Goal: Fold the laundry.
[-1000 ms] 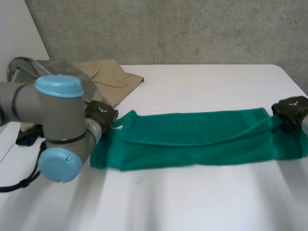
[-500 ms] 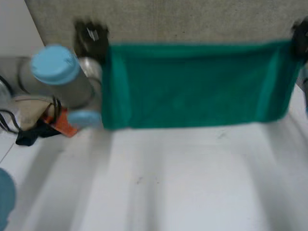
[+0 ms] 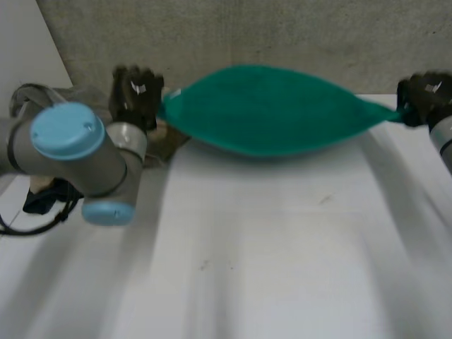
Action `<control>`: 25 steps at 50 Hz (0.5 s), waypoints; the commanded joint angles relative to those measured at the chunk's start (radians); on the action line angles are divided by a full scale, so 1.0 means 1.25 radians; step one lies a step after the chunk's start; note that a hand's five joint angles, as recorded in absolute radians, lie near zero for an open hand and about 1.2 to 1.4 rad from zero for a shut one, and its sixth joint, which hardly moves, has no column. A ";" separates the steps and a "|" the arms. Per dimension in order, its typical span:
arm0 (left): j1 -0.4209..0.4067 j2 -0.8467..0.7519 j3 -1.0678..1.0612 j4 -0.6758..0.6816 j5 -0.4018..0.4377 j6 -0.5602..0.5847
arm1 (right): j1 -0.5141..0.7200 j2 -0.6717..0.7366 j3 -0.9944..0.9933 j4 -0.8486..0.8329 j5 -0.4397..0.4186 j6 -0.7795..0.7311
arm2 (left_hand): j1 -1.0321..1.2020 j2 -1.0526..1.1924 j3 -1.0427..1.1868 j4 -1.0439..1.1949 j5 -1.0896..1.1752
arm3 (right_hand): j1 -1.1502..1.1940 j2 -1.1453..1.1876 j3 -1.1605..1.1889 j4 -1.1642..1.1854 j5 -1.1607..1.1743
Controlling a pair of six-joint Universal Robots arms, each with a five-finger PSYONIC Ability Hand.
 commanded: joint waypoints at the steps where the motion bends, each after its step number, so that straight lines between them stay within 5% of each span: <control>1: -0.021 0.015 -0.158 -0.179 -0.004 0.004 | -0.021 -0.006 0.102 0.192 0.001 -0.202 | 0.214 0.156 0.160 0.156 0.171 | 0.211 0.169 0.162 0.157 0.169; 14: -0.037 0.284 -0.410 -0.613 -0.020 0.011 | -0.235 -0.230 0.339 0.569 0.010 -0.596 | 0.214 0.156 0.160 0.156 0.171 | 0.211 0.169 0.162 0.157 0.169; 20: -0.048 0.292 -0.362 -0.628 -0.016 0.013 | -0.232 -0.239 0.349 0.589 0.001 -0.600 | 0.214 0.156 0.160 0.156 0.171 | 0.211 0.169 0.162 0.157 0.169; 25: -0.046 0.171 -0.230 -0.541 -0.020 0.011 | -0.174 -0.212 0.294 0.439 0.000 -0.472 | 0.214 0.156 0.160 0.156 0.171 | 0.211 0.169 0.162 0.157 0.169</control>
